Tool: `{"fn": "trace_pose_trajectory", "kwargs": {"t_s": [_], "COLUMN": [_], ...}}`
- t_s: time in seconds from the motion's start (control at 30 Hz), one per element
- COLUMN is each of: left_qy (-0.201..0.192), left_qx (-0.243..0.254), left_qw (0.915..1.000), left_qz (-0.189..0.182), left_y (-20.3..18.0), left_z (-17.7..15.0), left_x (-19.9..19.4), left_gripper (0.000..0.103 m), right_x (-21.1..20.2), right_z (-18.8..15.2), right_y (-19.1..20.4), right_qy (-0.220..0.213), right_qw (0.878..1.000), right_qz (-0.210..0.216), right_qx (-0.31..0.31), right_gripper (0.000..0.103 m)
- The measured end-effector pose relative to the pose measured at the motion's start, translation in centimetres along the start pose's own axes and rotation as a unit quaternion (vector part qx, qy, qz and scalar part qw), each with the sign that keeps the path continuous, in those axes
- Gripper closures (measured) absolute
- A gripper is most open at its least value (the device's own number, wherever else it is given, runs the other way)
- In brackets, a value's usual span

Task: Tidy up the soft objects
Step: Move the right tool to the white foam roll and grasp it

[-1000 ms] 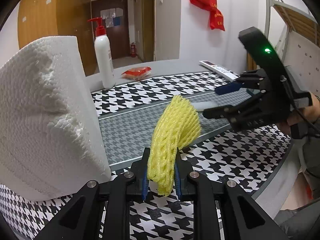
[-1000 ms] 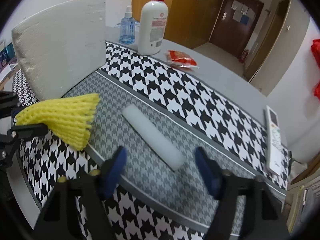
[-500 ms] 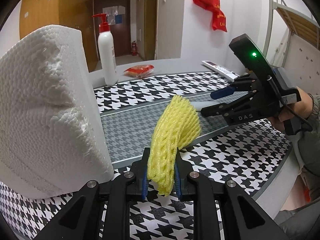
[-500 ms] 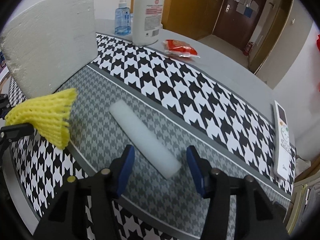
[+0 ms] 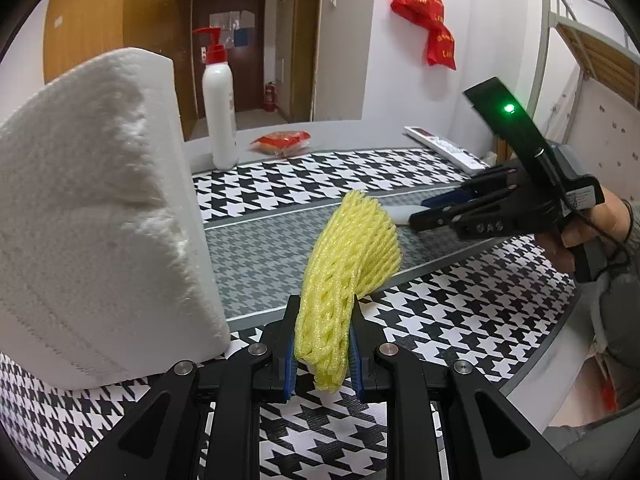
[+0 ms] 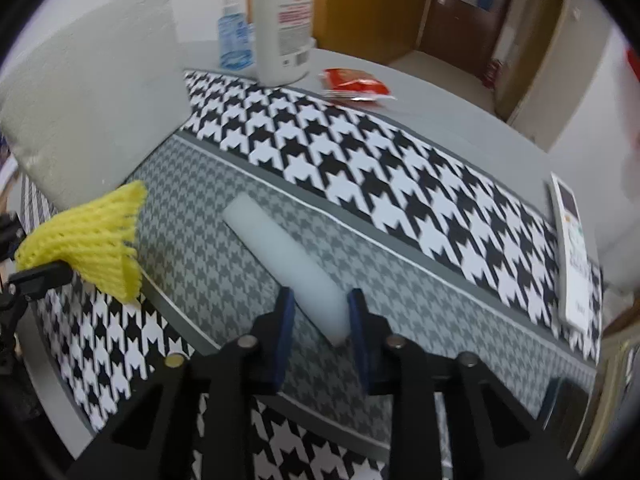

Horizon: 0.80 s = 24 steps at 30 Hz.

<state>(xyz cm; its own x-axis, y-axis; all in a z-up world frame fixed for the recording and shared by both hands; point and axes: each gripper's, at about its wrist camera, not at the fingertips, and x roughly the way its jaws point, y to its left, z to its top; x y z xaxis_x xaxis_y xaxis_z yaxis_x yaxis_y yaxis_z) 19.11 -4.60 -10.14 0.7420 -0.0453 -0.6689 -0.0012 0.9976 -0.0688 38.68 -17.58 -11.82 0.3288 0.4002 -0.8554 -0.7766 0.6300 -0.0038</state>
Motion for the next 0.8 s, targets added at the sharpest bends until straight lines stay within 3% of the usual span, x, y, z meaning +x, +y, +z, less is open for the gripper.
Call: {"fn": "trace_pose_trajectory", "kwargs": {"t_s": [0.2, 0.4, 0.5, 0.57, 0.8], "left_qy": [-0.003, -0.004, -0.004, -0.006, -0.008], "left_qx": [-0.004, 0.000, 0.000, -0.002, -0.005], "left_qw": [1.0000, 1.0000, 1.0000, 1.0000, 1.0000], "left_qz": [0.001, -0.002, -0.002, -0.001, 0.000], "left_y": [0.3, 0.1, 0.0, 0.0, 0.2], "left_z": [-0.1, -0.1, -0.2, -0.2, -0.3], "left_x": [-0.4, -0.5, -0.6, -0.7, -1.1], "left_gripper": [0.081, 0.081, 0.081, 0.081, 0.081], "right_x": [-1.7, -2.7, -2.8, -2.6, -1.6], "right_z": [-1.1, -1.8, -2.0, -1.9, -0.7], "right_y": [-0.5, 2.5, 3.5, 3.8, 3.4], "right_qy": [-0.014, -0.007, -0.012, -0.013, -0.009], "right_qw": [0.999, 0.999, 0.998, 0.997, 0.995], "right_qz": [0.018, 0.043, 0.021, -0.007, 0.003], "right_qx": [0.031, -0.024, -0.058, -0.075, -0.101], "right_gripper": [0.087, 0.087, 0.086, 0.082, 0.072]}}
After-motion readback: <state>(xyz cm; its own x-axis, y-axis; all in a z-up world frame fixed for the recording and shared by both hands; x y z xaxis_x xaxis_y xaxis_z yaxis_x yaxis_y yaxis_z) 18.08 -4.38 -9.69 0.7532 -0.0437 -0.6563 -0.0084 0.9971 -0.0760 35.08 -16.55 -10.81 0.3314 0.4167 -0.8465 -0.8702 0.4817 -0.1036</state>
